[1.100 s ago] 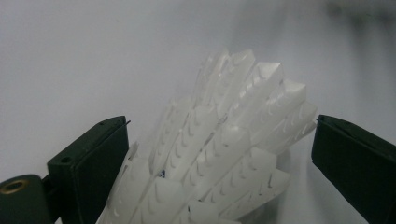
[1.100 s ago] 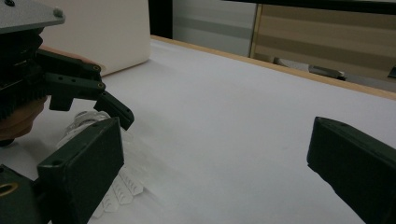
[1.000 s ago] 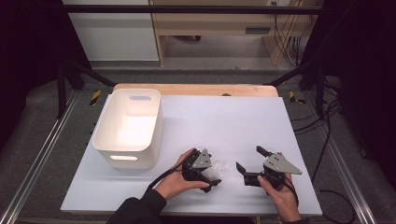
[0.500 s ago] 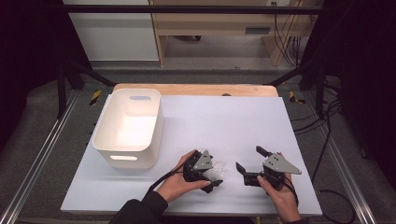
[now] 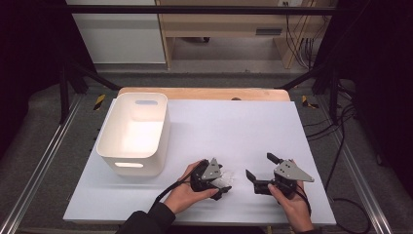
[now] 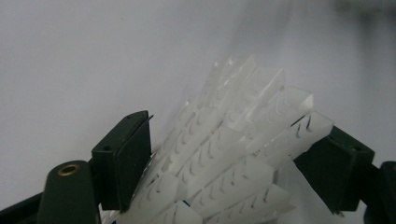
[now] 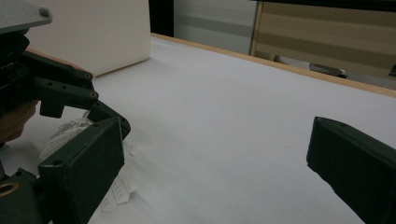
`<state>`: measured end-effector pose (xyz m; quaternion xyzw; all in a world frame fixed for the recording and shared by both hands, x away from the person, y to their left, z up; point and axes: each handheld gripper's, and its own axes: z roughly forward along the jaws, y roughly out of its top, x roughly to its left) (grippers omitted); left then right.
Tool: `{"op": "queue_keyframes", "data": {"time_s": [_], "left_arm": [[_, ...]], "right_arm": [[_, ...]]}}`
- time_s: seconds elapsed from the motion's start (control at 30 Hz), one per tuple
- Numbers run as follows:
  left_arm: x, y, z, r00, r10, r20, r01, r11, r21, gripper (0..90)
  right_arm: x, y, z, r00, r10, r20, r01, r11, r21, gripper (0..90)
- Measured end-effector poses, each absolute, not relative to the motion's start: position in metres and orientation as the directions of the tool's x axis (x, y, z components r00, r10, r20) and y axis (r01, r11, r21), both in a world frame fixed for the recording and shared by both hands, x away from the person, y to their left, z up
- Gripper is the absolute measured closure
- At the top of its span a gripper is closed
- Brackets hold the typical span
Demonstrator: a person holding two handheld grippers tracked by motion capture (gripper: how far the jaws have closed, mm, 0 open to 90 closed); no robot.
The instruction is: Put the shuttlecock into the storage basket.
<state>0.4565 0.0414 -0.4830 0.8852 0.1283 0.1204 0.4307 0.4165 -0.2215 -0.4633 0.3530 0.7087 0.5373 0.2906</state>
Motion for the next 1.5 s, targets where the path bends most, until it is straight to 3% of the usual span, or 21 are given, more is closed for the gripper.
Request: {"op": "queue_keyframes", "data": {"time_s": [0.3, 0.57, 0.83, 0.97, 1.3, 1.4, 1.5], "left_arm": [[0.4556, 0.0418, -0.4822, 0.933, 0.344, 0.108, 0.133, -0.606, 0.784, 25.7], [0.4553, 0.0433, -0.4805, 0.928, 0.356, 0.108, 0.142, -0.607, 0.782, 36.0], [0.4537, 0.0424, -0.4824, 0.928, 0.349, 0.133, 0.118, -0.612, 0.782, 37.3], [0.4535, 0.0425, -0.4829, 0.926, 0.349, 0.142, 0.111, -0.613, 0.783, 34.0], [0.4562, 0.0451, -0.4854, 0.913, 0.380, 0.147, 0.131, -0.615, 0.778, 13.3], [0.4569, 0.0456, -0.4868, 0.913, 0.383, 0.140, 0.139, -0.614, 0.777, 12.1], [0.4572, 0.0460, -0.4864, 0.914, 0.383, 0.134, 0.143, -0.613, 0.777, 18.5]], "right_arm": [[0.4169, -0.2221, -0.4636, -0.580, 0.814, -0.034, 0.190, 0.176, 0.966, 4.3], [0.4169, -0.2216, -0.4639, -0.580, 0.814, -0.033, 0.192, 0.176, 0.965, 4.3], [0.4171, -0.2216, -0.4644, -0.581, 0.813, -0.031, 0.195, 0.176, 0.965, 4.3], [0.4170, -0.2215, -0.4647, -0.583, 0.812, -0.031, 0.196, 0.177, 0.964, 4.3], [0.4173, -0.2209, -0.4651, -0.586, 0.810, -0.029, 0.199, 0.178, 0.964, 4.3], [0.4172, -0.2205, -0.4652, -0.587, 0.809, -0.027, 0.200, 0.178, 0.964, 4.3], [0.4174, -0.2205, -0.4653, -0.589, 0.808, -0.026, 0.199, 0.177, 0.964, 4.3]]}}
